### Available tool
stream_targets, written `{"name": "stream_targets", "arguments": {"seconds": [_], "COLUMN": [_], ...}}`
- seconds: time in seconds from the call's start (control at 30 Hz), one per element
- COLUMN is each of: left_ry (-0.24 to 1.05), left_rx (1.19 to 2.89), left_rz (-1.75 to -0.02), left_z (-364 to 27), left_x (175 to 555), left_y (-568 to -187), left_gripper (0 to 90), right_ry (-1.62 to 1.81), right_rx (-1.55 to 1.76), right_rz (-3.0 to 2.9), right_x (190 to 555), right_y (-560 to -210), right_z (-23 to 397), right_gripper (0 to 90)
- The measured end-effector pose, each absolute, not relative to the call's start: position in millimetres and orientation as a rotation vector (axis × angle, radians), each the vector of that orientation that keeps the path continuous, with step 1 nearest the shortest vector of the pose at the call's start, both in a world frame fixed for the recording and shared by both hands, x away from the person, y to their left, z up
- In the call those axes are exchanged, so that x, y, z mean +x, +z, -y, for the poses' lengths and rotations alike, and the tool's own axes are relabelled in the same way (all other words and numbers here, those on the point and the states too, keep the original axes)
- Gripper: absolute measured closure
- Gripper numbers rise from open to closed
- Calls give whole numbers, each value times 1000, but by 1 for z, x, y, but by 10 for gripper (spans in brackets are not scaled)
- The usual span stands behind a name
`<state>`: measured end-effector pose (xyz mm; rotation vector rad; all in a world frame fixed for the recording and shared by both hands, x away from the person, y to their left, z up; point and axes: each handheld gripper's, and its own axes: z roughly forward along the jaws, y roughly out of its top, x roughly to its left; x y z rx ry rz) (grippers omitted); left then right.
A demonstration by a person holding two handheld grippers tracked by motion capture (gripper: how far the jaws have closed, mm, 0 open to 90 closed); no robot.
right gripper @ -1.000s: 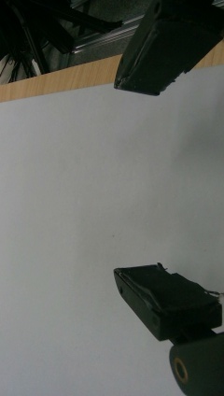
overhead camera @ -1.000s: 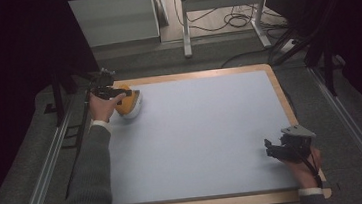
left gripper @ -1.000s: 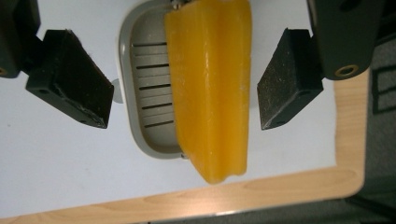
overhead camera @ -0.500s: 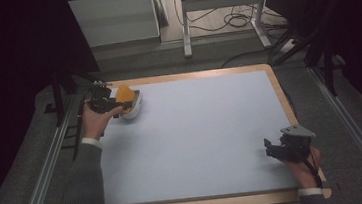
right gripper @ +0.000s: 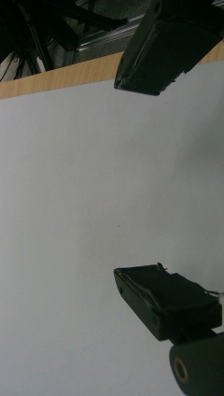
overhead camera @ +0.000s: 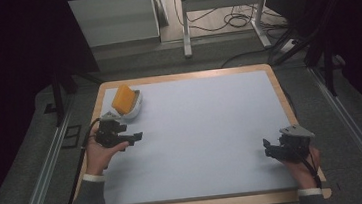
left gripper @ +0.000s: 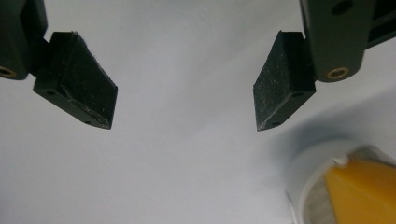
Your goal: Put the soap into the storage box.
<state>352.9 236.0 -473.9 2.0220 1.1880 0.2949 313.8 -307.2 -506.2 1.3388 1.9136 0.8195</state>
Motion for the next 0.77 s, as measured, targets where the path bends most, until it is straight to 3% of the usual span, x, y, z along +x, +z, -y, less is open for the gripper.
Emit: {"name": "stream_targets", "arguments": {"seconds": [0.3, 0.77], "left_ry": [290, 281], "left_rx": [2052, 2059], "left_rz": [-1192, -1196], "left_z": [-230, -227], "left_x": [328, 325], "left_y": [-505, -509], "left_gripper": [218, 210], "right_ry": [817, 845], "right_rx": [1339, 1324], "right_rz": [-1918, -1916], "right_x": [314, 313], "right_y": [-507, -503], "right_z": [306, 304], "right_gripper": [88, 88]}}
